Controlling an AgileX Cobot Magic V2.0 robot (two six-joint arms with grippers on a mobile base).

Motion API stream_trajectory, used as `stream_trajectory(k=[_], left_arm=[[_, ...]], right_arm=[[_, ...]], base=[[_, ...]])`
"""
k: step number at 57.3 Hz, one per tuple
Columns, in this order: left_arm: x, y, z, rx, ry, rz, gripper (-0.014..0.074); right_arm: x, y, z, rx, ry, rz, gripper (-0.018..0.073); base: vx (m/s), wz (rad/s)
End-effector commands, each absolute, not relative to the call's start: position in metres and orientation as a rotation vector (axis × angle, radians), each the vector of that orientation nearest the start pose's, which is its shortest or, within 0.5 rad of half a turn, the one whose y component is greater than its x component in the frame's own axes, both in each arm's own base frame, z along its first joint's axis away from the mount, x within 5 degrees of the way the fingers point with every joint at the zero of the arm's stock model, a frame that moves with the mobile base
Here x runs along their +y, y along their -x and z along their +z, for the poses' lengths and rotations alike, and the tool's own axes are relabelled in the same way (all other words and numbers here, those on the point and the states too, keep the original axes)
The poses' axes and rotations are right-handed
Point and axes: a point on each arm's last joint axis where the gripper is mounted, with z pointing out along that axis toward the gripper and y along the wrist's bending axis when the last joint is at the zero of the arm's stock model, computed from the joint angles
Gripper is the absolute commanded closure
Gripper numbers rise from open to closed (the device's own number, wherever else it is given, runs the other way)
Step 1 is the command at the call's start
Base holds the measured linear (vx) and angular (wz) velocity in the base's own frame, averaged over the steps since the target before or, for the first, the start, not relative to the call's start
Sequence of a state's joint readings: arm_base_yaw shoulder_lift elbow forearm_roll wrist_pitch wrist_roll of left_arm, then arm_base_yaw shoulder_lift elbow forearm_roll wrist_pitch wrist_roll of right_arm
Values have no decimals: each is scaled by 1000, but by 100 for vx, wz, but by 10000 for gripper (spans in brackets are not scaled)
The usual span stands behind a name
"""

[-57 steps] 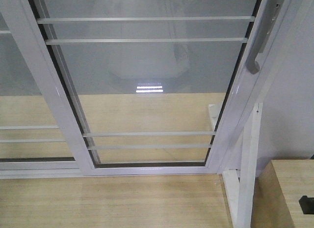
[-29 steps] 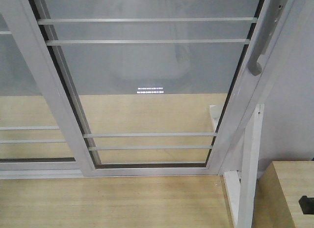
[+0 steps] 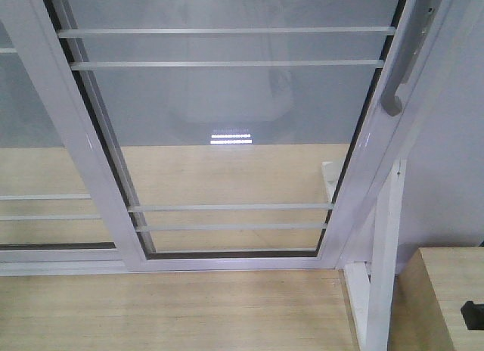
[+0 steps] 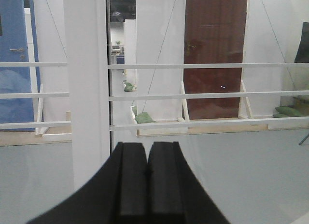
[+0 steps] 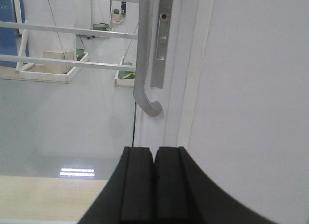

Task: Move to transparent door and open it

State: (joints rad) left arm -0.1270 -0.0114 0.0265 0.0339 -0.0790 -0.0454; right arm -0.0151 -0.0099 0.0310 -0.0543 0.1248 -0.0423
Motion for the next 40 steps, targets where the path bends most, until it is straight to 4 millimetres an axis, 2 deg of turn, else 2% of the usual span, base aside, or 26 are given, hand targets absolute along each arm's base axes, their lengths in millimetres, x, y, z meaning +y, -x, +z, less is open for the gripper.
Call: stream_trajectory(k=[1, 10, 25, 34, 40], left_arm=[[-8, -56, 208, 1378, -74, -135, 602], [-8, -56, 208, 1377, -74, -135, 602], [-8, -54, 218, 1279, -70, -141, 602], [-7, -52, 228, 1232, -67, -145, 602], [-7, -50, 240, 1219, -66, -144, 602]], right_arm=[[-1, -57, 196, 1554, 63, -97, 567], [-1, -57, 196, 1554, 63, -97, 567], [-1, -57, 199, 1520, 75, -109, 567], [-1, -56, 210, 1396, 26, -57, 567], [-1, -53, 225, 1260, 1, -34, 567]], base=[[0, 0], [0, 0], [0, 0], [0, 0], [0, 0]])
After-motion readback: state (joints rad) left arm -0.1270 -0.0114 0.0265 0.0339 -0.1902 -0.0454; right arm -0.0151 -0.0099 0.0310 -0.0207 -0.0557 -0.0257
